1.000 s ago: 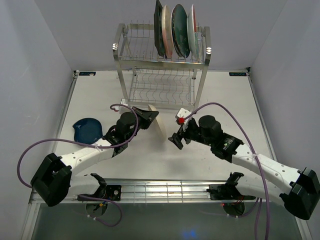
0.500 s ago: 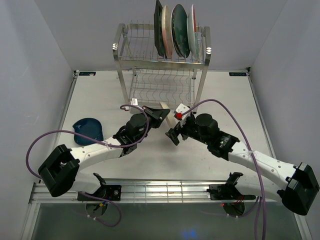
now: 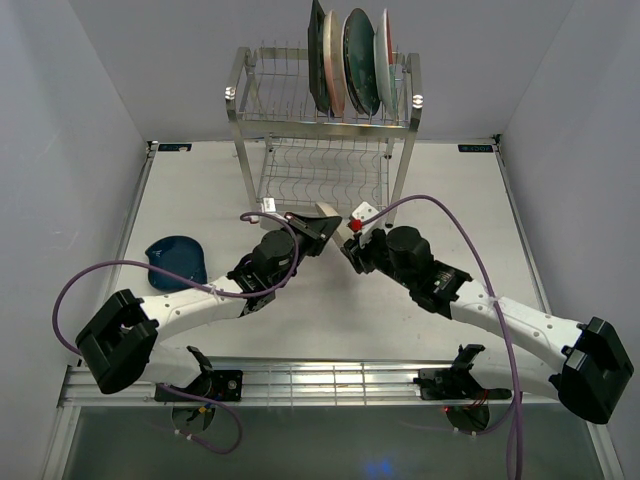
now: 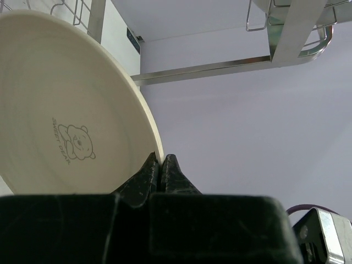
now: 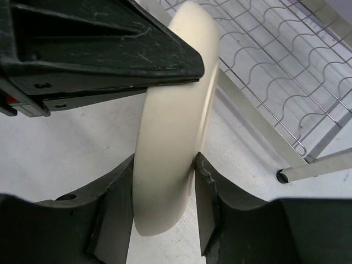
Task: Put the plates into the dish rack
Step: Pick up the plate from the corner of the board.
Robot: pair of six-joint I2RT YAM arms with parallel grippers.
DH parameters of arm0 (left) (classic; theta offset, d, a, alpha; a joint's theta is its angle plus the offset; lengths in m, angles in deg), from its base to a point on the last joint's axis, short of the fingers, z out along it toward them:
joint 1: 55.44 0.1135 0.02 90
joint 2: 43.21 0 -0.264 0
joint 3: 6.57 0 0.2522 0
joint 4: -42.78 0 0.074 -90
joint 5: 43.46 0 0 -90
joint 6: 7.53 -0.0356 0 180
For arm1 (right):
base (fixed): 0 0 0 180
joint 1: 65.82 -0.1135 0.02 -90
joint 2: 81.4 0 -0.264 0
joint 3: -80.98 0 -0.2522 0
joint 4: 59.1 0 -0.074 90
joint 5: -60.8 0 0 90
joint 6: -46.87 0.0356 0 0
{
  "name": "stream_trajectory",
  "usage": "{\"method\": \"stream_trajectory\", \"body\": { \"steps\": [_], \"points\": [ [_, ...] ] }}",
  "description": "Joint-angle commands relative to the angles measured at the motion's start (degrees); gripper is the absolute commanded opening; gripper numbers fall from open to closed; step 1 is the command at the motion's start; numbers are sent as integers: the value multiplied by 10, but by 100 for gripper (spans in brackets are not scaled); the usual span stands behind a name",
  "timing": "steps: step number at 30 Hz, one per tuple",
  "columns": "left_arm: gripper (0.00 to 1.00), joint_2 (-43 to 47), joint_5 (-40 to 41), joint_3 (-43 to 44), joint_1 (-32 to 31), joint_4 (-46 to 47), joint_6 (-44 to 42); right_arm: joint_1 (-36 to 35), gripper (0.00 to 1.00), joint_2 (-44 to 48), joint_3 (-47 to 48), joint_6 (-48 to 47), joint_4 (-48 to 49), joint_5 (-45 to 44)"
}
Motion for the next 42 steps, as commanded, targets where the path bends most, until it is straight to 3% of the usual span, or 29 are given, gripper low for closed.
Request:
{"method": "stream_trajectory", "body": {
  "steps": [1,10,12,16,19,28,34,38,42],
  "points": [
    [7,28,-2,-5,-4,35,0,-3,42,11,-5,-11,25,-26],
    [49,23,-31,-16,-4,57,-7,-2,15,8,-5,-28,25,-62],
    [70,23,-40,-19,-4,57,-14,-1,11,6,-4,-35,25,-71],
    [93,36,-62,-31,-3,56,-31,7,8,-2,0,-48,24,-81],
    [98,54,-73,-43,-3,47,-44,13,8,-4,2,-56,22,-79],
    [98,188,-78,-67,-1,-65,-134,46,8,8,-9,-104,22,-59],
    [98,269,-78,-74,5,-145,-293,76,8,48,-14,-158,-20,23],
    [98,315,-63,-124,10,-137,-374,90,8,80,-7,-183,-59,70],
    [98,300,-47,-143,11,-114,-467,97,8,101,6,-198,-87,140]
  ]
}}
